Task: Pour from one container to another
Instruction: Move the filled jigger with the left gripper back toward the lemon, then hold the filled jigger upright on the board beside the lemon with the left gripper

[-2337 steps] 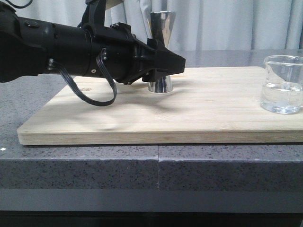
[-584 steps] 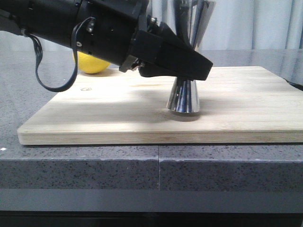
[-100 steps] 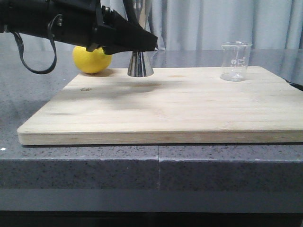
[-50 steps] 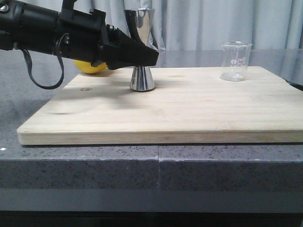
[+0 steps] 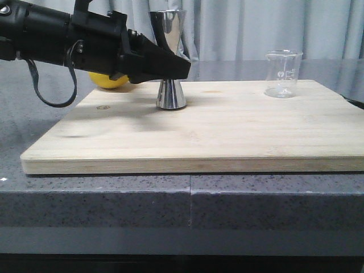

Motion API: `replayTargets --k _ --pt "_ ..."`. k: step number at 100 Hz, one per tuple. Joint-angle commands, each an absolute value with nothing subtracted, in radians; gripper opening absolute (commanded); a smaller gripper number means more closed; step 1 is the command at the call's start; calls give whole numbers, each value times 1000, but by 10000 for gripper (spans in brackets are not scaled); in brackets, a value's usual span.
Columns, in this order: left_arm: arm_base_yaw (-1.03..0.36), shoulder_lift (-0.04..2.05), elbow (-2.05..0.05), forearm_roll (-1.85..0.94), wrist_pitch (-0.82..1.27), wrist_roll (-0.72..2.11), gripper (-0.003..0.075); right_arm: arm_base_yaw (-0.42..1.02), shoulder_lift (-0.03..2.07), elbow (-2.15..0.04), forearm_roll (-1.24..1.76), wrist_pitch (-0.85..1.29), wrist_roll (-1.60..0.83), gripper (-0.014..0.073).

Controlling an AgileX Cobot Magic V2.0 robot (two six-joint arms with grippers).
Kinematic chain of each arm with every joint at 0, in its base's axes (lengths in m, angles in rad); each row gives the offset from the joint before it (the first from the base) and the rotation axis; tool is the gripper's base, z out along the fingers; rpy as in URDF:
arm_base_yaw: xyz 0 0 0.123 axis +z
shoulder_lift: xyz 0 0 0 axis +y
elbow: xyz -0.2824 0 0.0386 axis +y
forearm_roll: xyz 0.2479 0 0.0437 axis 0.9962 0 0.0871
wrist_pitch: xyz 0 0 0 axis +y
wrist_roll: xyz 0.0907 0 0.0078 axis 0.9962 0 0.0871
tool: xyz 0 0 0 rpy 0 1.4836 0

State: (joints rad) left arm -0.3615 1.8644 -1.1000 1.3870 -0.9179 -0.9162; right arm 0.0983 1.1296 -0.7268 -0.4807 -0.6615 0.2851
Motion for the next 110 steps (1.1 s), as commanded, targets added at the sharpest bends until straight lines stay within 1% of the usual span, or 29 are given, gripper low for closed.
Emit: replayTargets --k 1,110 --pt "-360 1821 -1134 1286 -980 -915 63 93 1105 -752 -463 -726 286 540" --pt "-360 1821 -1134 1356 -959 -913 63 93 1105 -752 -463 -726 286 540"
